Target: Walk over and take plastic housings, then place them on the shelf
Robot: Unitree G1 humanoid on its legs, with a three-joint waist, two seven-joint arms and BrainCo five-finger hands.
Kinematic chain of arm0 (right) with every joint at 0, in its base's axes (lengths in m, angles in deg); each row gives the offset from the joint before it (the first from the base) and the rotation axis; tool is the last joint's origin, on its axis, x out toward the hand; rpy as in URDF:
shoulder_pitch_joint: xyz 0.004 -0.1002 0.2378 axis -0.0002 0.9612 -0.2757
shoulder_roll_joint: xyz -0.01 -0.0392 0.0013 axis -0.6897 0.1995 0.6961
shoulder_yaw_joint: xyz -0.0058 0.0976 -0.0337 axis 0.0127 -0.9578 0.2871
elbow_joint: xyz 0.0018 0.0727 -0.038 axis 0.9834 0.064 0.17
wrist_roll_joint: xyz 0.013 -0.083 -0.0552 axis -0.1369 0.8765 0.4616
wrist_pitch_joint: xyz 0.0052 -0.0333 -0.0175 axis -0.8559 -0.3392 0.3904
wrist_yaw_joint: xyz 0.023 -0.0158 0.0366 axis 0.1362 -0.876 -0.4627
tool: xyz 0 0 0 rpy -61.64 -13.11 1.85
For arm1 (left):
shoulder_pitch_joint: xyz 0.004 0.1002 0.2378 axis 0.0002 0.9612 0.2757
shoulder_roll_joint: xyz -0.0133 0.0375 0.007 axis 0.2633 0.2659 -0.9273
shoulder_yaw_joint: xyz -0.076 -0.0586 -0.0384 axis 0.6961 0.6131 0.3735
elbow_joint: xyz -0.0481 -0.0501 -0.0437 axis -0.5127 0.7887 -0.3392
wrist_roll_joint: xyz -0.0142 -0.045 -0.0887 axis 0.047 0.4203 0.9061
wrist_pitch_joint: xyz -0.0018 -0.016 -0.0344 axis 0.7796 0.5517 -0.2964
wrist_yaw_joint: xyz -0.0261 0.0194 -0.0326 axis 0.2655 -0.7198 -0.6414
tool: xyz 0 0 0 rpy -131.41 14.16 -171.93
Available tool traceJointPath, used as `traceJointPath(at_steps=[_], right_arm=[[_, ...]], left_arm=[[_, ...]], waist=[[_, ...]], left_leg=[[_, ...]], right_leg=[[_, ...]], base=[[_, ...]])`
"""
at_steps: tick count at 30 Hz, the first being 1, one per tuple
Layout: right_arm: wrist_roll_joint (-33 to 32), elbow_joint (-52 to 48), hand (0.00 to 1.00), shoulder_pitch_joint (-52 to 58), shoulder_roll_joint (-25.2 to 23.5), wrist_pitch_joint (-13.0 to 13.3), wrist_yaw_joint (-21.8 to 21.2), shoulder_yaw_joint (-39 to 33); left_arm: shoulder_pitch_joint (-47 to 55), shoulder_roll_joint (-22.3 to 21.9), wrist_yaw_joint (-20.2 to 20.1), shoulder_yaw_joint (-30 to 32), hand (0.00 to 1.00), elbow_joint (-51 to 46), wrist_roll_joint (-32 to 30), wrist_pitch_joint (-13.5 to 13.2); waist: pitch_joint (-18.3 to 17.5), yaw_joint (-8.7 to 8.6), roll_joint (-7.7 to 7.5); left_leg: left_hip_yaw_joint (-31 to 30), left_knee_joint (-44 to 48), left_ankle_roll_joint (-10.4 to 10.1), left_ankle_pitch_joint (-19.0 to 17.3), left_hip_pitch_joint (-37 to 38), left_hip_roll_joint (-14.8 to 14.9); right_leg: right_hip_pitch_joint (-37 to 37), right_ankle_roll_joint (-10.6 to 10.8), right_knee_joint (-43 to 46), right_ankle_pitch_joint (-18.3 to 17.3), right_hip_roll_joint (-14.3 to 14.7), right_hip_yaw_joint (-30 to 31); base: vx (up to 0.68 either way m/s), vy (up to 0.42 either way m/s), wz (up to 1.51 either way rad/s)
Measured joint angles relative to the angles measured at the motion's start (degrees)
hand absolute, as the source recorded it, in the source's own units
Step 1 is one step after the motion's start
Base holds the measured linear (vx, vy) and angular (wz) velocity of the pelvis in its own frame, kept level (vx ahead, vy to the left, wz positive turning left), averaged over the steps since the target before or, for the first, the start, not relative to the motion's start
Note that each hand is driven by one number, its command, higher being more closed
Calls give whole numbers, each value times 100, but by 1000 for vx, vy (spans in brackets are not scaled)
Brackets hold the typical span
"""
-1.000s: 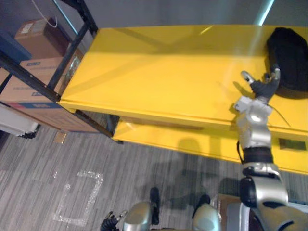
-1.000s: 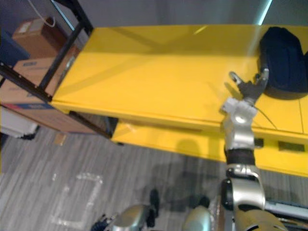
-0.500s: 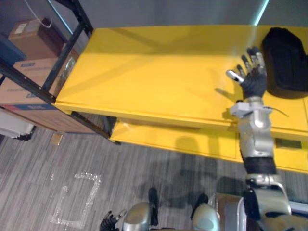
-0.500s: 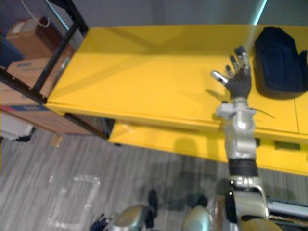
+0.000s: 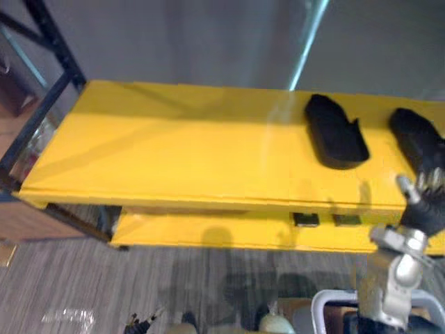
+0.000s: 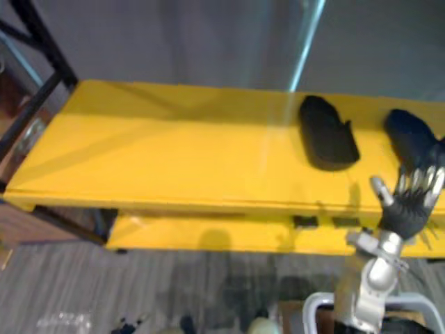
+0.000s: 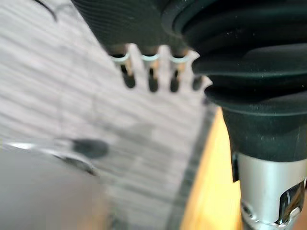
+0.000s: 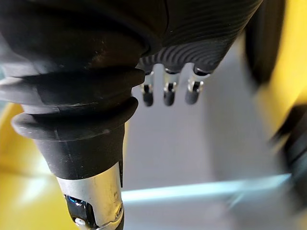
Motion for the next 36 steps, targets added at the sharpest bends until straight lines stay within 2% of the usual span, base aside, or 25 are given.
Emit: traceJointPath(at_steps=[2,4,5,7,10,11,13,15,17,18,20,21,22,23,25,27,29,30,32,33,34,35,36], right_arm=[[-1,656,0,295,-155,165,-36,2],[-354,1270,0,664,-378,166,-470,89],[-540,1402,0,834,-467,167,-728,208],[-712,1413,0,992,-567,208,-929,402],[-1060,1466,0,1005,-580,279,-986,632],[-1308,1573,0,978,-580,279,-991,706],[-1416,1694,0,907,-600,280,-881,814],[-1315,1717,0,890,-605,307,-630,910],[-1262,1722,0,892,-604,368,-189,971],[-1241,1723,0,903,-600,371,-108,968],[-1219,1727,0,964,-587,371,127,926],[-1206,1733,0,1049,-587,370,222,825],[-1194,1736,0,1169,-582,368,233,683],[-1194,1737,0,1220,-576,365,227,616],[-1203,1743,0,1409,-569,358,135,431],[-1208,1789,0,1523,-568,346,-72,404],[-1203,1792,0,1632,-581,325,-299,448],[-1200,1791,0,1583,-584,282,-427,555],[-1134,1795,0,1376,-552,232,-688,809],[-1076,1790,0,1112,-383,231,-878,1068],[-998,1801,0,890,-203,226,-960,1268],[-917,1876,0,526,37,191,-1041,1518],[-876,1932,0,326,109,152,-1047,1635]], left_arm=[[-12,-43,-15,-14,0,32,-3,-65],[-28,-90,-61,-78,0,32,-60,-173],[-30,-111,-78,-92,0,21,-140,-201],[-30,-116,-84,-193,0,22,-229,-185],[-37,-114,-145,-288,0,21,-302,-85],[-46,-101,-179,-293,0,21,-456,-26],[-64,-16,-273,-417,0,30,-637,36],[-126,40,-331,-568,0,107,-857,106],[-219,176,-421,-795,0,326,-1135,306],[-228,220,-461,-885,0,385,-1204,346],[-278,326,-606,-1090,0,529,-1469,573],[-346,393,-800,-1224,0,617,-1627,768],[-429,463,-1038,-1406,0,727,-1635,998],[-461,472,-1137,-1432,0,742,-1631,1118],[-619,499,-1263,-1631,0,811,-1607,1434],[-744,490,-1264,-1635,0,821,-1382,1477],[-817,417,-1326,-1646,0,814,-1082,1439],[-819,367,-1383,-1640,0,818,-1051,1377],[-813,341,-1346,-1566,0,805,-789,1244],[-815,290,-1264,-1494,0,746,-534,1102],[-797,224,-1175,-1396,0,683,-357,1010],[-749,147,-1111,-1287,0,674,-175,892],[-714,120,-1098,-1178,0,674,-161,836]], waist=[[-54,-48,46],[-97,-56,96],[-112,-55,121],[-146,-55,153],[-232,-44,161],[-270,-39,166],[-294,-29,165],[-295,-34,161],[-312,-56,156],[-311,-75,156],[-319,-231,163],[-317,-336,152],[-311,-433,155],[-315,-489,165],[-323,-706,208],[-315,-829,230],[-315,-843,245],[-315,-810,226],[-341,-677,168],[-314,-587,181],[-268,-442,261],[-243,-278,487],[-227,-233,556]], left_leg=[[74,-4,-5,-3,61,17],[110,-6,-14,-9,84,52],[111,-8,-15,-8,83,64],[127,-41,-17,-7,84,69],[165,-50,-17,-6,66,56],[207,-53,-18,-7,65,55],[284,-54,-32,-19,66,62],[428,-54,-66,-46,88,83],[806,-52,-149,-111,222,146],[921,-51,-179,-132,263,170],[1225,-46,-249,-180,352,226],[1414,-22,-280,-200,402,263],[1592,-20,-324,-229,492,302],[1670,-20,-340,-240,535,318],[1935,-18,-404,-283,686,371],[2006,-17,-438,-307,747,386],[2007,158,-460,-419,719,438],[1925,629,-452,-609,569,547],[1166,2037,29,-964,-68,741],[187,3125,306,-1121,-622,822],[-582,3605,502,-1334,-957,765],[-1451,3841,589,-1530,-1069,599],[-1790,3851,551,-1602,-1044,511]], right_leg=[[11,-6,0,9,51,73],[9,-12,-3,24,65,108],[9,-15,-5,30,74,107],[5,-14,-21,36,79,106],[8,-15,-108,78,100,116],[4,-21,-144,100,116,145],[-2,-42,-226,148,149,262],[-21,-50,-309,205,190,383],[-96,-60,-361,297,319,733],[-113,-72,-377,329,359,814],[-192,-102,-407,366,473,1078],[-237,-134,-419,396,526,1243],[-246,-142,-424,403,595,1385],[-242,-143,-427,403,622,1430],[-229,-149,-427,402,727,1646],[-220,-156,-426,398,759,1704],[-219,-166,-416,389,776,1729],[-267,-174,-382,382,774,1794],[-520,-237,-144,339,807,2067],[-711,-314,75,289,900,2352],[-867,-357,170,241,987,2654],[-1066,-340,289,251,1214,3017],[-1176,-334,339,251,1319,3171]], base=[[-36,-8,-24],[-80,-19,-13],[-83,-19,0],[-70,-13,-3],[-47,-4,-6],[-34,-9,-10],[-17,-1,-20],[1,-2,-36],[21,-9,-74],[26,-13,-90],[29,-16,-76],[43,-21,-79],[44,-24,-73],[53,-48,-63],[30,-48,-53],[-4,-38,-29],[-22,-33,-13],[-46,-64,-28],[-37,-97,-63],[-47,-17,-109],[-86,98,-165],[-112,184,-154],[-140,181,-158]])
